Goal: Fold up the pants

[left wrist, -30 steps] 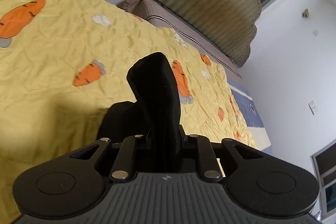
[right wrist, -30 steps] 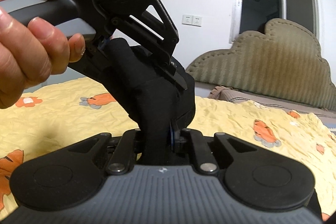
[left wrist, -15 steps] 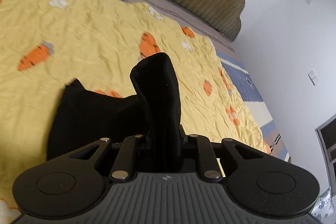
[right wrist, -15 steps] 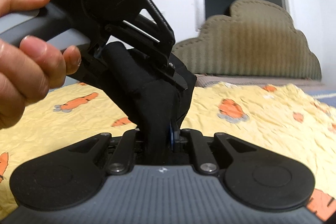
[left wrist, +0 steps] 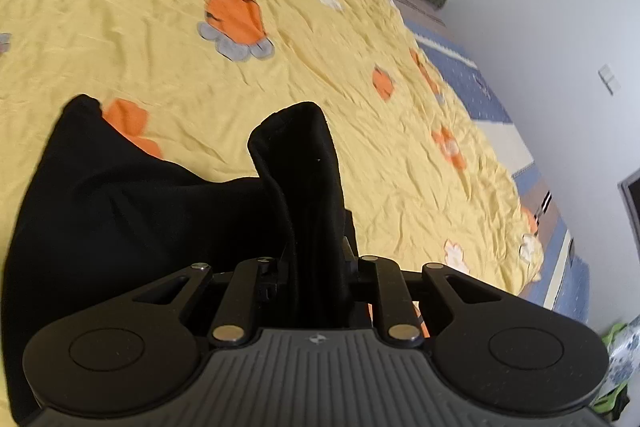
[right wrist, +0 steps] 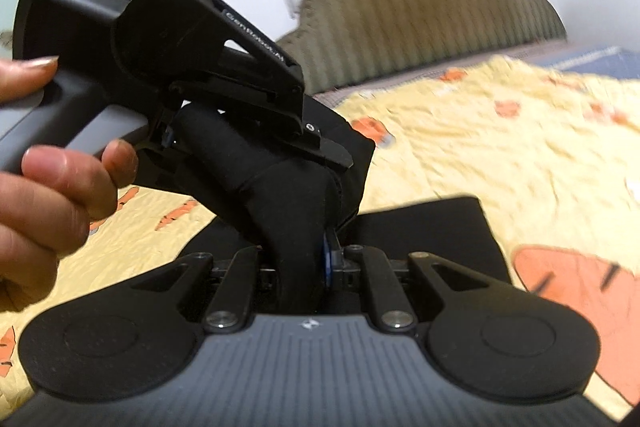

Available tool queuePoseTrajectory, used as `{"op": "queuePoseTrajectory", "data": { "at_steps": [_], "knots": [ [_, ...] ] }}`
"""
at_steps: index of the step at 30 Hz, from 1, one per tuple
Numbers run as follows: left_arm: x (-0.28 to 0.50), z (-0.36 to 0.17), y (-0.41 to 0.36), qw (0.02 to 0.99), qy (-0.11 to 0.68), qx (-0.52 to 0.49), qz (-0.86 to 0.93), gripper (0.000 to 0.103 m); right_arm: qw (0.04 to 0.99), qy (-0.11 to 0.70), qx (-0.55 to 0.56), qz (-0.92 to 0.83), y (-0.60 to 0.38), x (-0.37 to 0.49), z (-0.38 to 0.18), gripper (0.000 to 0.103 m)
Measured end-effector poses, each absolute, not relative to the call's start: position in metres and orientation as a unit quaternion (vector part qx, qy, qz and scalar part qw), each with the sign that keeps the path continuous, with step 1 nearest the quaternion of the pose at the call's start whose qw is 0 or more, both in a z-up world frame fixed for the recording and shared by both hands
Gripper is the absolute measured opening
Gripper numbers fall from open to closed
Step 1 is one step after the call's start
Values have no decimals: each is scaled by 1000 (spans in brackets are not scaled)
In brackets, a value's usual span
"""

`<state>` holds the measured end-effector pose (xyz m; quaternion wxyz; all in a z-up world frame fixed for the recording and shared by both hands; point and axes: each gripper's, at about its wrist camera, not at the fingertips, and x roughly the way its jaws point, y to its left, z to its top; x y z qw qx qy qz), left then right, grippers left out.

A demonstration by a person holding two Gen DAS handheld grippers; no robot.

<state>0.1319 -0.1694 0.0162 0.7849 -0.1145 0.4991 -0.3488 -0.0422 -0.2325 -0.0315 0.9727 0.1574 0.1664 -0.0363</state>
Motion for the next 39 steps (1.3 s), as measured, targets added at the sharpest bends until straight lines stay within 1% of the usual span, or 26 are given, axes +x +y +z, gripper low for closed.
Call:
{"op": "queuePoseTrajectory", "data": {
  "at_steps": [4, 6, 8, 11, 14, 16, 17, 20, 25, 28, 32, 35, 36, 38, 39],
  "knots": [
    [124, 9, -188, 787, 502, -84, -348, 17, 968, 172, 175, -47, -247, -49, -43, 12],
    [122, 5, -197, 789, 504, -66, -345, 19, 964, 176, 196, -46, -255, -50, -48, 12],
    [120, 1, -204, 787, 507, -55, -347, 25, 957, 182, 223, -41, -265, -51, -55, 14],
    [118, -2, -211, 782, 511, -56, -353, 29, 943, 191, 272, -32, -278, -51, -66, 15],
    [115, 0, -220, 780, 509, -53, -360, 41, 929, 191, 317, -25, -290, -53, -74, 16],
    [112, 4, -223, 780, 502, -55, -369, 45, 917, 190, 351, -18, -299, -54, -79, 16],
    [111, 6, -224, 777, 500, -60, -378, 47, 910, 189, 368, -15, -303, -54, -82, 16],
    [110, 12, -223, 773, 491, -81, -395, 48, 887, 190, 420, -10, -315, -55, -93, 15],
    [114, 16, -207, 788, 480, -94, -374, 48, 853, 188, 488, 1, -330, -58, -107, 14],
    [118, 14, -187, 799, 476, -94, -355, 48, 844, 187, 502, 2, -329, -61, -109, 14],
    [123, 6, -152, 817, 471, -84, -321, 48, 818, 183, 546, 12, -333, -66, -120, 19],
    [120, 1, -122, 830, 462, -77, -303, 48, 790, 179, 586, 29, -339, -77, -132, 21],
    [119, 0, -113, 836, 456, -72, -297, 51, 790, 181, 585, 30, -342, -81, -131, 22],
    [115, -2, -97, 847, 446, -62, -284, 63, 806, 187, 561, 28, -345, -89, -125, 27],
    [112, -3, -92, 851, 441, -58, -279, 65, 815, 190, 547, 27, -345, -94, -122, 28]
  ]
}}
